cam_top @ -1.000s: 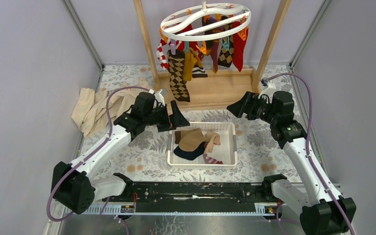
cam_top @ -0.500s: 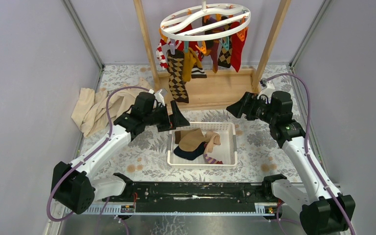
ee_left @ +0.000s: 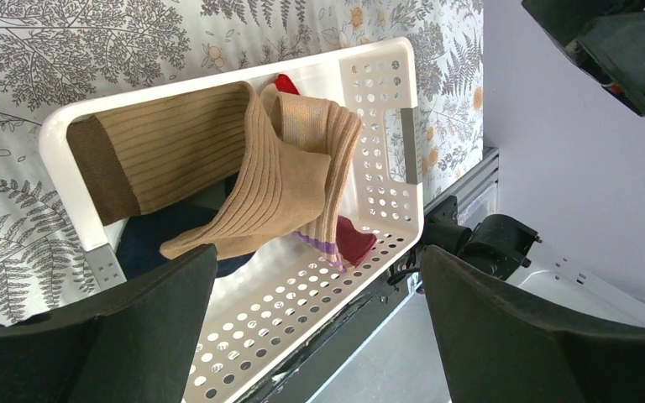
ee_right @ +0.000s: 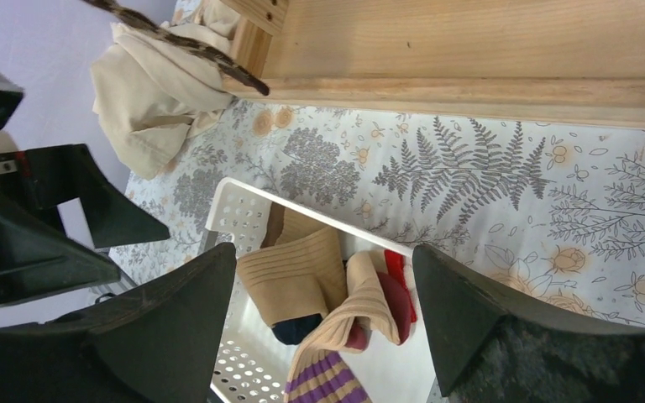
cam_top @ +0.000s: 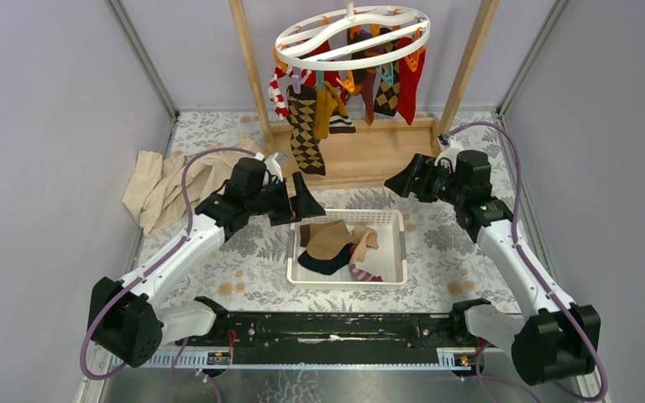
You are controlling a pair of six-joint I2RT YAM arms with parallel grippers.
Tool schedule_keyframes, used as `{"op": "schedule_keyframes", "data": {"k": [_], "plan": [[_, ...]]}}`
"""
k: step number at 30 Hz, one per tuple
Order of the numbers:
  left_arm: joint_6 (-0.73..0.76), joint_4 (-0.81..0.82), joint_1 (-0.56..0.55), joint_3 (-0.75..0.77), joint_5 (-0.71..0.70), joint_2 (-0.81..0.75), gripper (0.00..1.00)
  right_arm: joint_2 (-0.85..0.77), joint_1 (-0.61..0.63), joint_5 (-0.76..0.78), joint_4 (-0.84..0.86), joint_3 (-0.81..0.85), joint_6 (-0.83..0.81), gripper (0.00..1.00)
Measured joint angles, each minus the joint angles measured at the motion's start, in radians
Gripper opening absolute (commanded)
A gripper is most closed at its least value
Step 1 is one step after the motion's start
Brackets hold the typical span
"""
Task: Remove the socks clipped to the hanger
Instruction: Remove the sock from the hanger.
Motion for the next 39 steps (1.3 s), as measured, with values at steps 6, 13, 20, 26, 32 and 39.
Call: {"op": "schedule_keyframes", "data": {"k": [6, 13, 20, 26, 32, 39], "plan": [[0.020, -0.003, 0.000, 0.015, -0.013, 0.000, 0.99, 0.114, 0.000, 0.032, 0.024, 0.049, 0.002, 0.84], [0.040, -0.004, 0.000, 0.015, -0.018, 0.001, 0.99, 0.242, 0.000, 0.085, 0.073, 0.163, 0.000, 0.85], [0.051, -0.002, 0.000, 0.015, -0.021, 0.025, 0.99, 0.344, 0.000, 0.114, 0.109, 0.246, -0.001, 0.85], [0.058, 0.009, 0.000, 0.015, -0.021, 0.032, 0.99, 0.405, 0.000, 0.132, 0.127, 0.265, -0.003, 0.85], [0.059, 0.022, 0.000, 0.015, -0.021, 0.047, 0.99, 0.453, -0.003, 0.132, 0.138, 0.291, -0.004, 0.85], [0.059, 0.033, 0.000, 0.015, -0.022, 0.052, 0.99, 0.457, -0.003, 0.132, 0.156, 0.293, -0.004, 0.85]]}}
